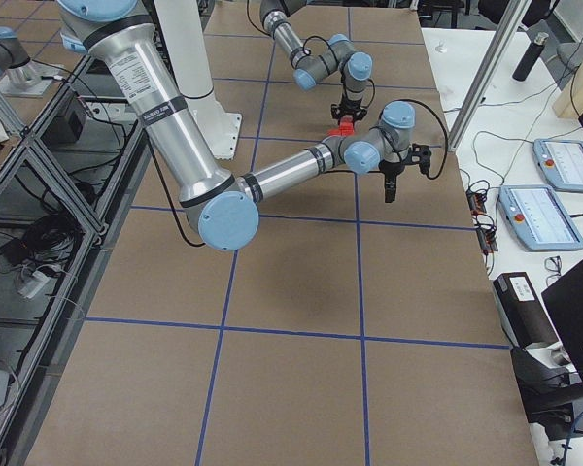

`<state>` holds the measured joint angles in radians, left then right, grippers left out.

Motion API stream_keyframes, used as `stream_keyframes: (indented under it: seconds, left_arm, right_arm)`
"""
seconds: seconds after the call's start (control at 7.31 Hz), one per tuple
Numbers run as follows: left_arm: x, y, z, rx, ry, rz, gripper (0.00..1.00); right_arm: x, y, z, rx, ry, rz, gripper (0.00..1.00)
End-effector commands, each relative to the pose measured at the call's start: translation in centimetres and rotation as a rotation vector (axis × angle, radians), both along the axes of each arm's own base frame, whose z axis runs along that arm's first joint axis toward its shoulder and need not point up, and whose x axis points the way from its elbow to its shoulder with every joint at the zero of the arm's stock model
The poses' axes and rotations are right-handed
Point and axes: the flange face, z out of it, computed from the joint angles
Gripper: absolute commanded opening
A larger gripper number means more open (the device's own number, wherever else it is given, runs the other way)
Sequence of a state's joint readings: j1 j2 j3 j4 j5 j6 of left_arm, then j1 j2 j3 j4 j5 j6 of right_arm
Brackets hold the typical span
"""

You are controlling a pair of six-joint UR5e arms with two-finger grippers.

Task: Form red blocks into L shape at center
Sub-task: 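Lower the red cube beside the farther center cube with the left gripper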

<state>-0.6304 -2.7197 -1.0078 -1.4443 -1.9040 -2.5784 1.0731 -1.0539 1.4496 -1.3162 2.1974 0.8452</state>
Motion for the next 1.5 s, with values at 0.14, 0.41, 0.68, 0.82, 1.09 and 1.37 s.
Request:
stream_keyframes:
  seconds: [0.14,0.41,0.68,0.82,1.09,1.37]
  left_arm:
    - [0.01,0.0,-0.04,0.0,0.003,0.0,0.2]
    - [0.03,-0.03,0.03,0.001,0.001,0.001,0.28]
    - [0.01,0.0,-0.04,0.001,0.003,0.002,0.43]
    - [0.19,0.19,-0.04,0.001,0.003,0.005,0.5]
    - [0.45,0.48,-0.04,0.002,0.003,0.011,0.51]
    - [0.5,0.43,-0.09,0.008,0.008,0.01,0.51]
  right_arm:
    - [0.48,-0.14,-0.06,-0.003,-0.008,0.0,0.99]
    - [0.48,-0.14,-0.06,-0.002,-0.008,-0.001,0.99]
    - [0.48,-0.14,-0.06,-0.002,-0.008,-0.001,0.99]
    - [0.58,-0.18,-0.06,-0.002,-0.008,0.001,0.99]
    - [0.59,-0.17,0.12,-0.003,-0.006,0.0,0.99]
    - [0.59,-0.17,0.12,-0.004,-0.006,0.0,0.99]
